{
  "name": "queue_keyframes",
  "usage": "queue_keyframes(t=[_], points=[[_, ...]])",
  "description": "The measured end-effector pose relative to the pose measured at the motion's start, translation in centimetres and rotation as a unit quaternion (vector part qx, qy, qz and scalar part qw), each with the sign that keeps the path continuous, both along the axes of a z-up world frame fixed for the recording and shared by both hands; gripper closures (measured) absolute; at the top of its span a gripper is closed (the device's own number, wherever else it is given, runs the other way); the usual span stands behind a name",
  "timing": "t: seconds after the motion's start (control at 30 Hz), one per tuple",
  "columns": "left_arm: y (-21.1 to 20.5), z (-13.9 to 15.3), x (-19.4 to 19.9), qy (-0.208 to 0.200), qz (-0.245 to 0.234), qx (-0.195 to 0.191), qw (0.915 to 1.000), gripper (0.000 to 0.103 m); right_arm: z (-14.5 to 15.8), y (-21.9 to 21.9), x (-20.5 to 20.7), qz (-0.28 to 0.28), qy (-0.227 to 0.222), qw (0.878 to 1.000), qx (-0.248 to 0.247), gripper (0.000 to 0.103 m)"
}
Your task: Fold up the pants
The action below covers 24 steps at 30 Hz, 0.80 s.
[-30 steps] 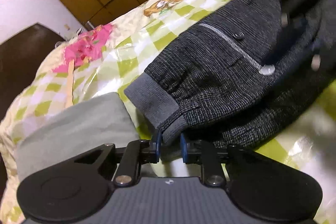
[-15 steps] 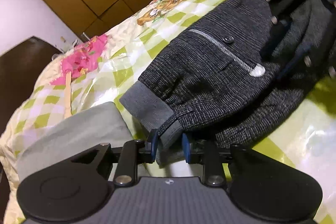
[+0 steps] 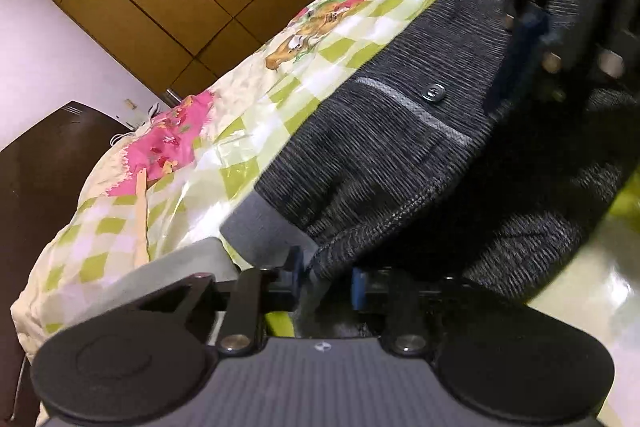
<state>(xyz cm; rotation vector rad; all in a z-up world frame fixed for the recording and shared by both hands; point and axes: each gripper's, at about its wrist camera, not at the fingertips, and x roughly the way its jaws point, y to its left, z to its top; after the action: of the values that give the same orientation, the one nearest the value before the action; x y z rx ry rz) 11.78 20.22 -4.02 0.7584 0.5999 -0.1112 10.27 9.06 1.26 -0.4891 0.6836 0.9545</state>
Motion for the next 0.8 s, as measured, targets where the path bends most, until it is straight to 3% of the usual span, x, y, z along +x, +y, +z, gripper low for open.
queue_keyframes(t=[0.13, 0.23, 0.3, 0.43, 0.6, 0.67, 0.8], points=[[0.7, 1.4, -1.2, 0.002, -0.005, 0.0, 1.0, 0.07, 0.4, 0.1, -0.2, 0.018, 0.012, 1.0, -0.005, 0.091], [1.6, 1.5, -1.7, 0.003, 0.02, -0.017, 0.9996, 0.068, 1.2, 0.2, -0.7, 0.029, 0.028, 0.999, 0.009, 0.092], [1.1, -0.7, -1.1, 0.021, 0.02, 0.011, 0.9995, 0.066, 1.2, 0.5, -1.3, 0.03, 0.031, 0.999, 0.022, 0.092], [-0.7, -2.5, -1.3, 0.016, 0.014, 0.077, 0.9968, 0.071, -2.2, 2.4, -1.6, 0.027, 0.045, 0.998, -0.022, 0.087], [-0.3, 0.1, -2.2, 0.026, 0.036, 0.037, 0.9984, 0.063, 0.2, -0.3, -1.2, 0.0, 0.068, 0.997, 0.033, 0.088], [-0.2, 0.9, -2.4, 0.03, 0.04, 0.024, 0.9985, 0.063, 1.8, -2.7, -1.4, -0.02, 0.056, 0.997, 0.053, 0.088], [-2.9, 3.0, -3.7, 0.019, 0.022, 0.006, 0.9996, 0.063, 3.8, -9.0, 0.0, -0.108, 0.074, 0.987, 0.092, 0.087]])
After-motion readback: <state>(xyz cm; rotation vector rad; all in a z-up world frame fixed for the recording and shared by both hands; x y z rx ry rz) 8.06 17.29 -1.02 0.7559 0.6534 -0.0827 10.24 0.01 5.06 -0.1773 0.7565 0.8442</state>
